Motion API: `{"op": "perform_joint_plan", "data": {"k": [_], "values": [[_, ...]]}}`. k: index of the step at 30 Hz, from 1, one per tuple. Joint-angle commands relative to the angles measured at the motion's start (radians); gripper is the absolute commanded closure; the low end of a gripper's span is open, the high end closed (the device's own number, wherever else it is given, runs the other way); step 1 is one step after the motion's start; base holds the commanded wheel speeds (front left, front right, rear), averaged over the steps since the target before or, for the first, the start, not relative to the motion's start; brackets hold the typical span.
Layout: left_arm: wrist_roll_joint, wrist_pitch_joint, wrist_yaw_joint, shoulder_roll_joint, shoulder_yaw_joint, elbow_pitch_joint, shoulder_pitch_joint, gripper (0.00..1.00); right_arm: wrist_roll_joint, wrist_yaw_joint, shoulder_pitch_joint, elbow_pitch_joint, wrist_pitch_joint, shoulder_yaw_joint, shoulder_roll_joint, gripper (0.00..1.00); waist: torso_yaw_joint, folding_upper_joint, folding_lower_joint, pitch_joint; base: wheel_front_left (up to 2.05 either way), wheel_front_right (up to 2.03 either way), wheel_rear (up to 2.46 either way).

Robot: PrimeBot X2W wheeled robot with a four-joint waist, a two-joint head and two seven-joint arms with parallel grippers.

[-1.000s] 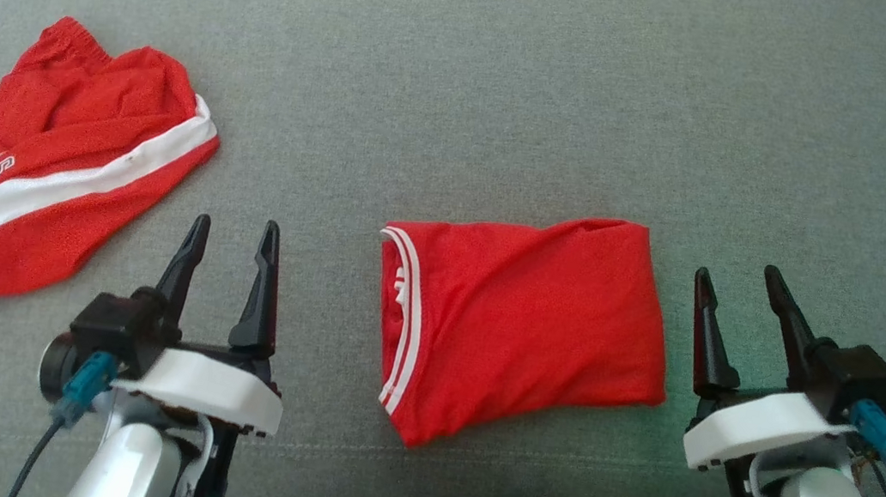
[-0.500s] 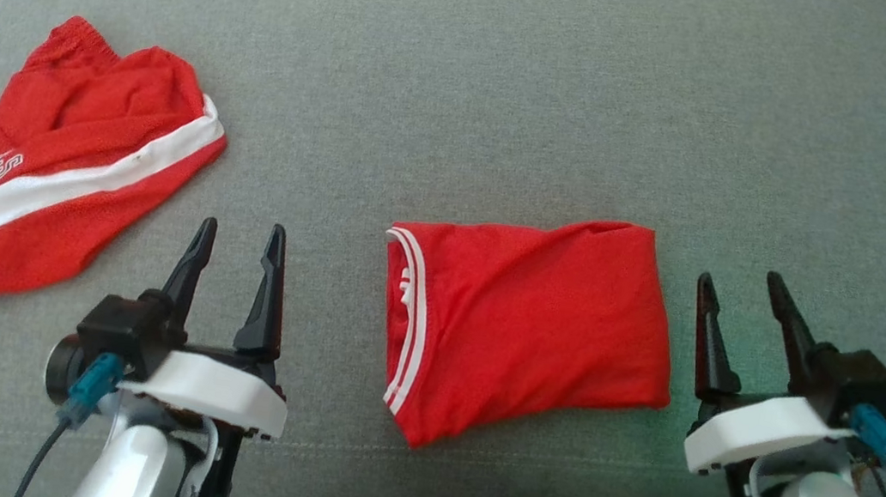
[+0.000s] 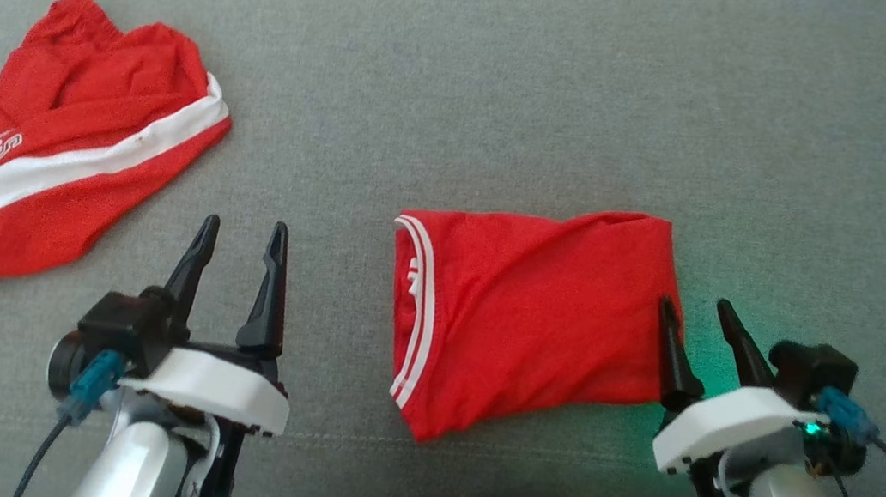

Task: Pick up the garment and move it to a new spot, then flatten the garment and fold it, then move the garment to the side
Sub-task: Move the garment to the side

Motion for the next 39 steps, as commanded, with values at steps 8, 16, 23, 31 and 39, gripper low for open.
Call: {"op": "perform_joint_plan", "data": {"k": [8, 16, 23, 31, 39], "values": [[0.003, -0.008, -0.006, 0.006, 0.018, -0.029, -0.072, 0.0, 0.019, 0.0, -0.108, 0.089, 0.0, 0.054, 0.009, 0.0, 0.028, 0.0, 0.0, 0.046, 0.0, 0.0, 0.0], [0.019, -0.008, -0.012, 0.006, 0.02, -0.025, -0.089, 0.0, -0.007, 0.0, -0.163, 0.178, -0.018, 0.085, 0.004, 1.0, 0.048, 0.0, 0.0, 0.068, 0.0, 0.0, 0.0], [0.029, -0.008, -0.013, 0.006, 0.03, -0.024, -0.087, 0.0, -0.091, 0.0, -0.221, 0.203, -0.038, 0.1, -0.037, 1.0, 0.035, 0.0, 0.0, 0.07, 0.0, 0.0, 0.0], [0.044, -0.008, -0.022, 0.006, 0.032, -0.036, -0.105, 0.0, -0.159, 0.0, -0.349, 0.194, -0.038, 0.173, -0.139, 1.0, -0.028, 0.0, 0.0, 0.1, 0.0, 0.0, 0.0], [0.088, -0.008, -0.056, 0.006, 0.044, -0.058, -0.183, 0.0, -0.136, 0.0, -0.544, 0.259, 0.0, 0.192, -0.284, 1.0, -0.106, 0.0, 0.0, 0.216, 0.0, 0.0, 0.0]]}}
